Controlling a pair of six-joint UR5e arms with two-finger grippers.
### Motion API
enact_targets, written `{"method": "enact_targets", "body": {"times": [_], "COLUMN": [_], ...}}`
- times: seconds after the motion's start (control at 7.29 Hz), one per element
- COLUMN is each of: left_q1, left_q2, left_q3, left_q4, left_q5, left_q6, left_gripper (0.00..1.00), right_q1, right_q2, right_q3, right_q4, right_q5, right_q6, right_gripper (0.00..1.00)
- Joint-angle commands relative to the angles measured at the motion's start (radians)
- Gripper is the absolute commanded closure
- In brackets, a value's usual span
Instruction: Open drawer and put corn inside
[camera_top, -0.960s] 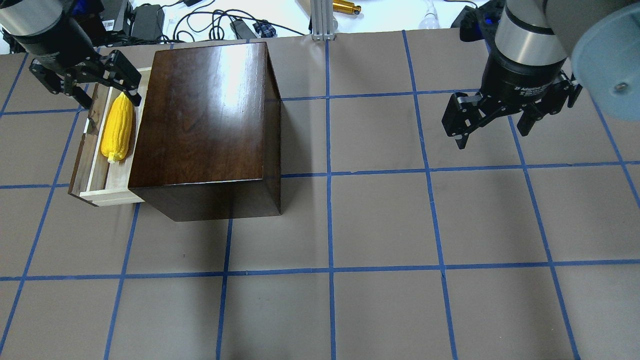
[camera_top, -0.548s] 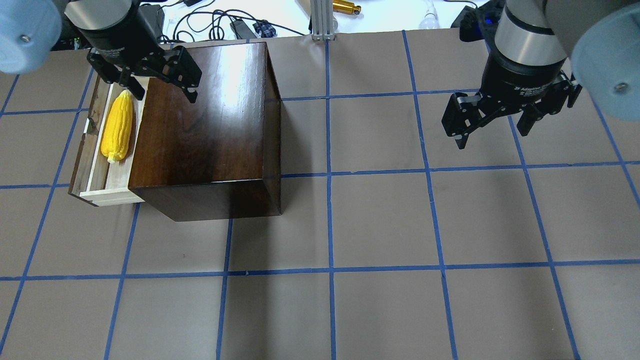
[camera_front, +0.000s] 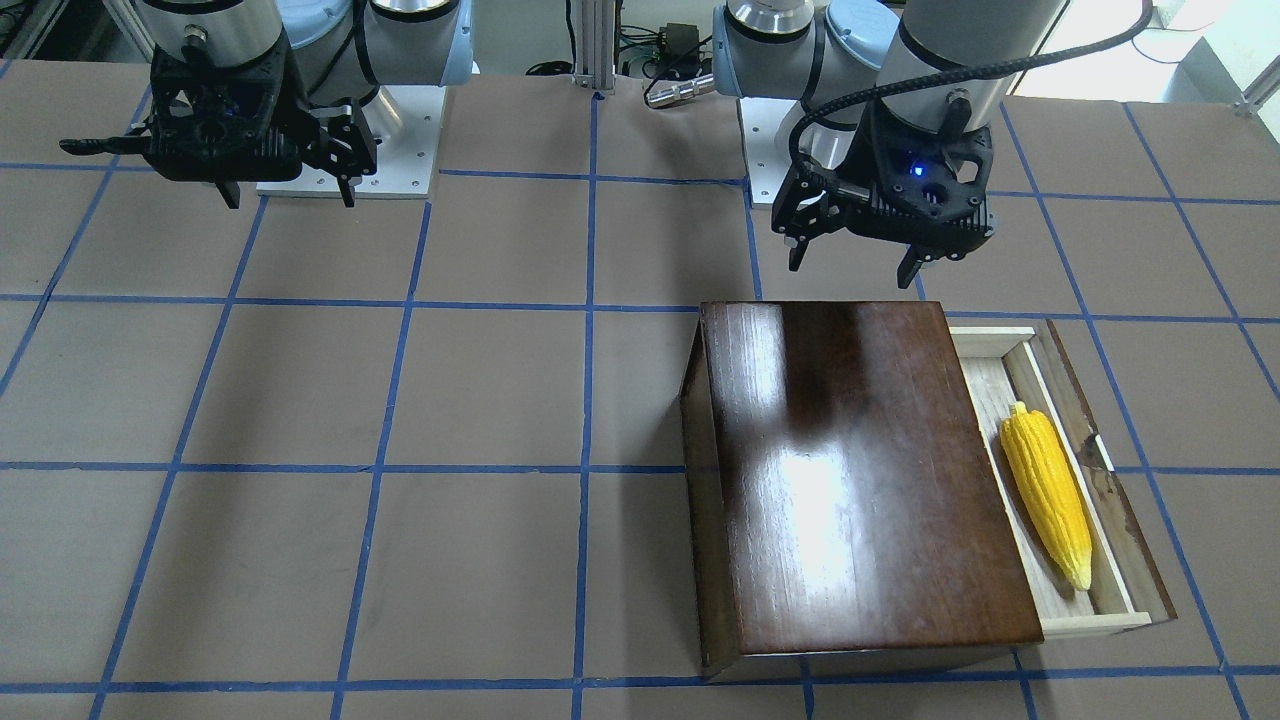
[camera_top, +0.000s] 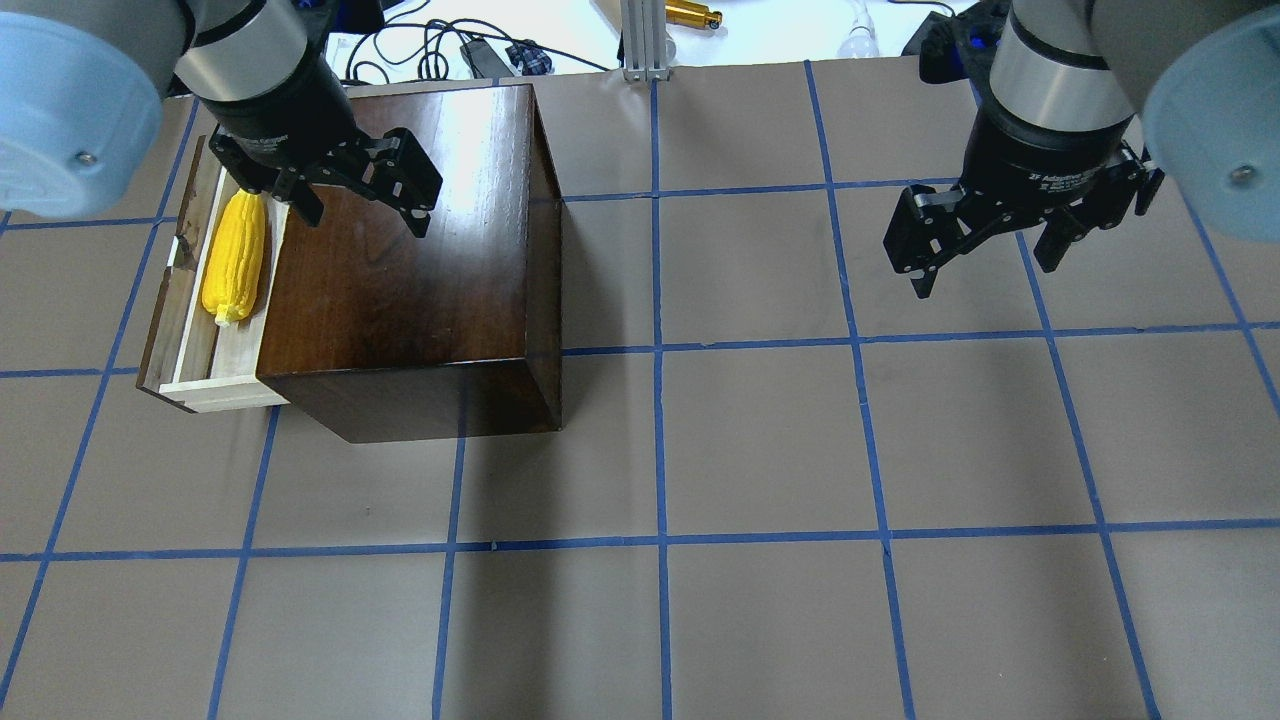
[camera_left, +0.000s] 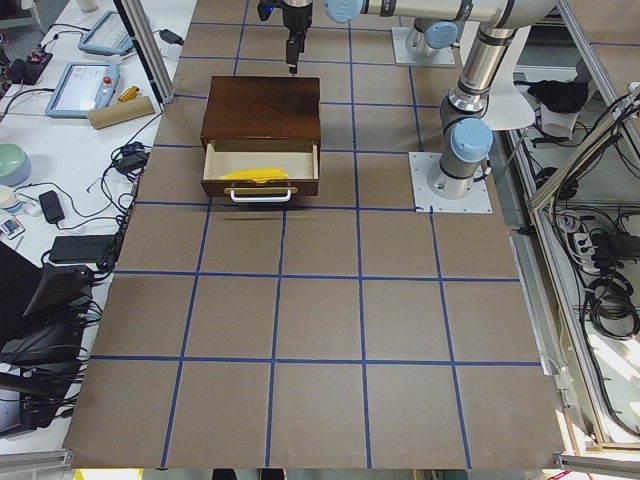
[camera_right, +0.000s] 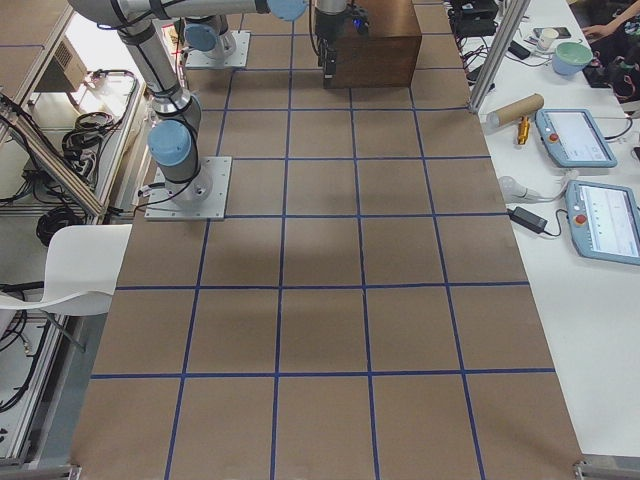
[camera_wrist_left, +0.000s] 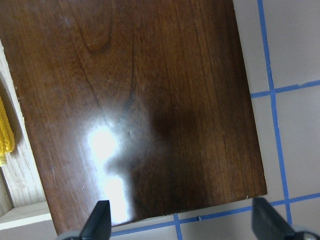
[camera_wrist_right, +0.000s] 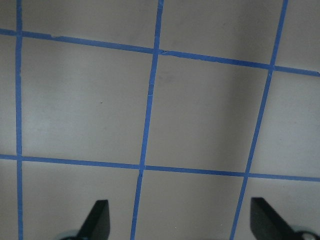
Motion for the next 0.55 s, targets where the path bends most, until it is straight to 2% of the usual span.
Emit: {"method": "enact_targets", "body": {"times": [0.0,0.41], "left_q1": [0.004,0.010], "left_q2": [0.027,0.036], "left_q3": [-0.012,-0.014], "left_q4": [-0.013,-0.016], "left_q5": [0.005,0.005], "left_q6": [-0.001,0.000], "left_gripper": [0.00,0.00], "right_q1": [0.000,0.000], "right_q2": [-0.001,0.001], "right_q3": [0.000,0.000], "right_q4": [0.000,0.000], "right_q5": [0.000,0.000], "right_q6": [0.000,0.000], "right_gripper": [0.00,0.00]}}
